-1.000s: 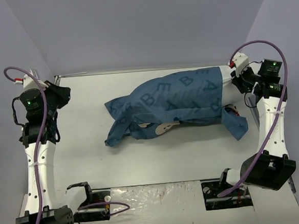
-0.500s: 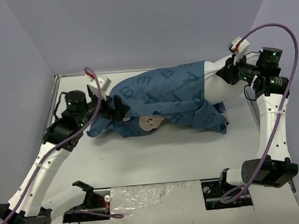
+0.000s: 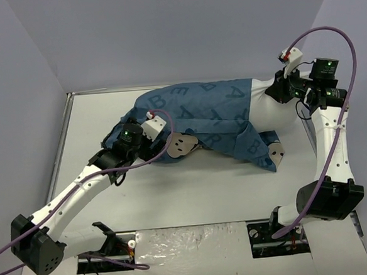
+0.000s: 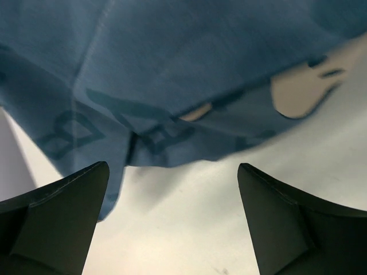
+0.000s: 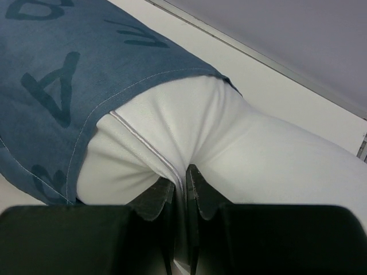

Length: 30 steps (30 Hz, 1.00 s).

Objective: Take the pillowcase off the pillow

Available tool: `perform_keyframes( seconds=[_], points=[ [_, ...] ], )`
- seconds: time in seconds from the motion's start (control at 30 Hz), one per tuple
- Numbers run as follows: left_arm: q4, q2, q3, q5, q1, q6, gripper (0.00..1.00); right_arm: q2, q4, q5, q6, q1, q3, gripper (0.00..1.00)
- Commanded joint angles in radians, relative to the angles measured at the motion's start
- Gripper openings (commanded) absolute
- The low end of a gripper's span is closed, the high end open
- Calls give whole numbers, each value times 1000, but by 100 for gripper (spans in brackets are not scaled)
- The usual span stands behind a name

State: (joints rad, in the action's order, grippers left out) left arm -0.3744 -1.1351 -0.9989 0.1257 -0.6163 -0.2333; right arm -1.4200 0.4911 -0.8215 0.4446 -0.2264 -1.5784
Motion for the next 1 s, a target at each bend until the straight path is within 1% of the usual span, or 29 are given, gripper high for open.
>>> perform_keyframes(
  seconds=[0.0,0.07,0.1,0.13,0.17,0.2,0.23,0.3,0.33,0.43,0.5,0.53,0.6,0.63,0.7,0.77,0.87,0.93,0.97],
  points=[
    [215,-81,-17,250,-2,-70,94,19,-83,-42,-34,22,-22,0],
    [290,-162,-53,314,-2,-69,95,23,-83,-42,-35,24,-11,0],
    [305,-192,-73,333,0,-61,95,24,-85,-42,-35,24,-8,0],
    [308,-224,-93,345,1,-58,97,26,-83,-42,-35,24,-5,0],
    [304,-279,-137,339,7,-58,97,32,-83,-39,-34,24,-2,0],
    [296,-301,-158,338,9,-57,86,35,-83,-38,-34,24,0,0],
    [284,-327,-176,335,12,-54,52,36,-83,-36,-30,21,3,0],
    [290,-325,-198,350,12,-40,13,47,-82,-33,-24,18,6,0],
    [307,-318,-195,359,12,-37,3,49,-82,-33,-18,15,9,0],
    [330,-258,-173,382,18,-52,2,58,-80,-31,5,2,21,0],
    [324,-194,-175,397,24,-55,2,59,-79,-36,20,-2,20,0],
    [318,-137,-176,414,27,-55,2,61,-80,-47,23,-5,15,0],
    [309,-71,-182,433,29,-52,2,73,-80,-99,28,-22,-12,0],
    [305,-2,-187,454,27,-46,2,93,-83,-141,29,-33,-25,0],
    [299,66,-191,491,26,-34,2,108,-88,-156,25,-33,-73,0],
    [292,156,-188,540,30,-29,2,107,-89,-140,5,-39,-109,0],
    [276,230,-156,589,47,-32,2,86,-89,-62,-26,-50,-123,0],
    [231,248,-139,578,107,-11,2,73,-89,-22,-6,-59,-91,0],
    [215,267,-120,548,136,27,2,63,-88,4,5,-73,-51,0]
  ],
)
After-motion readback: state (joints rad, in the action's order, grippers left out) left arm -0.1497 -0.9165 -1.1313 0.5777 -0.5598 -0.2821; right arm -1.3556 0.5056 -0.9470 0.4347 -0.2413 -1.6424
